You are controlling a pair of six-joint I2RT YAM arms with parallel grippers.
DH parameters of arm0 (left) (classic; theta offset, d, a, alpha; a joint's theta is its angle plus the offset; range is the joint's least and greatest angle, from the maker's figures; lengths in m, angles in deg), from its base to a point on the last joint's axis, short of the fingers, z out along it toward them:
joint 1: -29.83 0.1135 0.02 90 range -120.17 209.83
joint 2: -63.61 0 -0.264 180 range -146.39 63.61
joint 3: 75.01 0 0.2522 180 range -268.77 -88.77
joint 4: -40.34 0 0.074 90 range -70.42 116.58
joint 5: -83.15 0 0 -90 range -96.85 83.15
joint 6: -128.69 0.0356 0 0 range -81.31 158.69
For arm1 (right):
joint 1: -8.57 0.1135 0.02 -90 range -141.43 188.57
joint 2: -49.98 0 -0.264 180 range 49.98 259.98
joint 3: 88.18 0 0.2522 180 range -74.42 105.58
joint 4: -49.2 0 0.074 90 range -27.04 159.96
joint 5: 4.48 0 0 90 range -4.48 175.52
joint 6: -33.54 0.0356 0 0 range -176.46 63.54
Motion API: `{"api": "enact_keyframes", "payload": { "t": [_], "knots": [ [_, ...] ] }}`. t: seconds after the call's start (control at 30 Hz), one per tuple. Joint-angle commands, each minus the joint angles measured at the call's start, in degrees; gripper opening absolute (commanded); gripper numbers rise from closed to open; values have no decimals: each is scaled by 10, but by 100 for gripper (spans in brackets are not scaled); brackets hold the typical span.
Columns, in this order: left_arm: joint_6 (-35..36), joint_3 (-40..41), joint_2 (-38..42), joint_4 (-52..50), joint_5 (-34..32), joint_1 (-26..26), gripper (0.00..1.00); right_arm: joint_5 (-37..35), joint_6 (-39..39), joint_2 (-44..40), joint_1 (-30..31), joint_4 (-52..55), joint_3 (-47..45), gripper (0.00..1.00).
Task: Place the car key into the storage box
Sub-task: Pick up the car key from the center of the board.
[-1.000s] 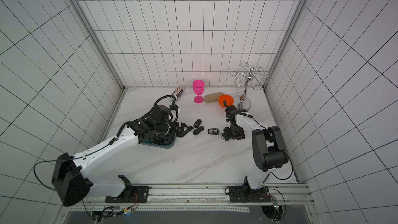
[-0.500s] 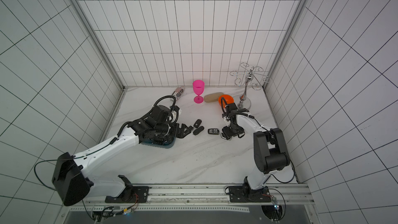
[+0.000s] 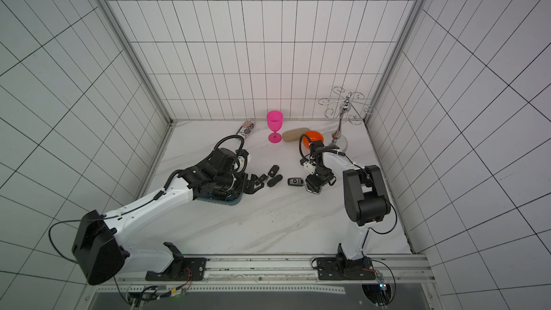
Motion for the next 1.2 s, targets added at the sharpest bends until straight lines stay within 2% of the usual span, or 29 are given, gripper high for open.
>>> {"api": "enact_keyframes", "payload": {
  "t": [0.0,0.13,0.37,0.5,0.93,1.17],
  "knots": [
    [1,4,-1,8,-5,2,97,3,-20,19,1,6,-27,66],
    [-1,5,-6,10,-5,3,97,38,-12,-24,3,-12,-55,67],
    [0,7,-3,7,-9,2,97,106,-17,-21,0,13,-34,67],
    [-1,8,-3,9,-13,4,97,115,-12,-11,3,14,-37,66],
    [-4,11,-4,14,-9,6,97,26,32,3,60,40,-65,63],
    [-6,14,0,19,-10,11,97,-13,70,-2,89,49,-80,52]
  ]
}}
